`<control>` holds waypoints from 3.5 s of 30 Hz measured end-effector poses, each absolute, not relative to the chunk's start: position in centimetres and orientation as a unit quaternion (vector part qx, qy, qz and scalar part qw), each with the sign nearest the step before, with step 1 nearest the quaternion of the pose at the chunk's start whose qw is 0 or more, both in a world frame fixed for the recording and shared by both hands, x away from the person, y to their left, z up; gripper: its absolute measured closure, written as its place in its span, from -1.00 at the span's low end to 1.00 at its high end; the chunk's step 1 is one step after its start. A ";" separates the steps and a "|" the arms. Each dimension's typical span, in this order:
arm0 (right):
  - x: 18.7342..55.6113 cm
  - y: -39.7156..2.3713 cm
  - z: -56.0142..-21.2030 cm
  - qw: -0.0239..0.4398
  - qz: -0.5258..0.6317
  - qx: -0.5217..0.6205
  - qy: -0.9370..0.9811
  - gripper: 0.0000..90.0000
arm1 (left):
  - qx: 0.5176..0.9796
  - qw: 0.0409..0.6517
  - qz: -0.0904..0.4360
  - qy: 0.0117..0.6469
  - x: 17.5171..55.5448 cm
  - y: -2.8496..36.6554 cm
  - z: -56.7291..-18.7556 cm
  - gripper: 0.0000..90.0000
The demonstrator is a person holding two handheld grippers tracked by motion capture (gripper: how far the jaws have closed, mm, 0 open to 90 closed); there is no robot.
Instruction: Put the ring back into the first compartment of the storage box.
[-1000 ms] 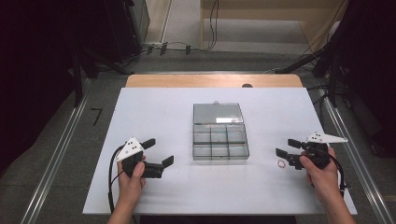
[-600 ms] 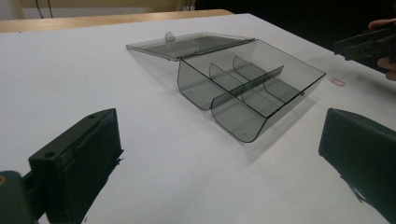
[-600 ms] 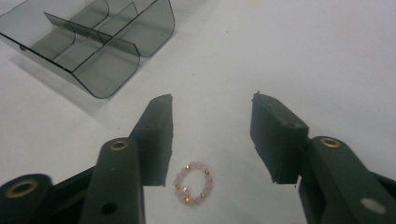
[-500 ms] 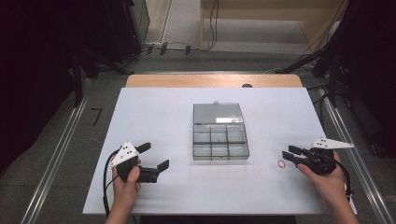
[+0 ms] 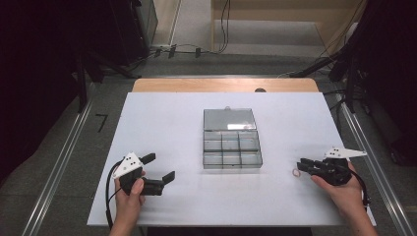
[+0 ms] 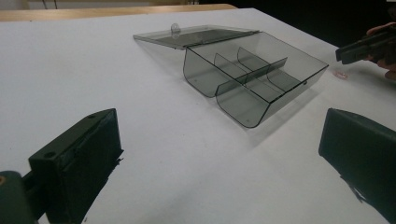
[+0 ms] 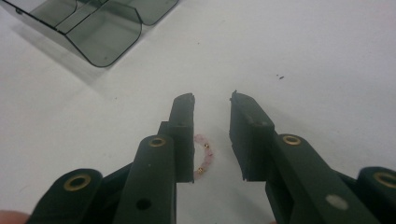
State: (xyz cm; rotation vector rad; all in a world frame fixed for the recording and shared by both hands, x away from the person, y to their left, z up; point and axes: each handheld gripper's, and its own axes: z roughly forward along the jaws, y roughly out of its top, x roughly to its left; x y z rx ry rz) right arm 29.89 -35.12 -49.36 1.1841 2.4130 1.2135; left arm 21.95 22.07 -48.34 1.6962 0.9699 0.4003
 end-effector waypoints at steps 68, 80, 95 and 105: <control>29.5 -33.2 -47.7 0.120 0.437 0.381 0.806 0.93 | 0.706 0.546 0.164 0.419 22.3 22.3 -48.6 -1.00; 29.8 -32.5 -46.7 0.123 0.448 0.372 0.803 0.93 | 0.706 0.550 0.164 0.416 22.3 22.1 -48.5 -1.00; 30.6 -31.4 -45.1 0.126 0.463 0.368 0.796 0.93 | 0.701 0.555 0.166 0.414 22.3 22.2 -48.4 -1.00; 31.3 -29.8 -44.6 0.123 0.470 0.358 0.797 0.93 | 0.698 0.558 0.167 0.416 22.3 22.4 -48.4 -1.00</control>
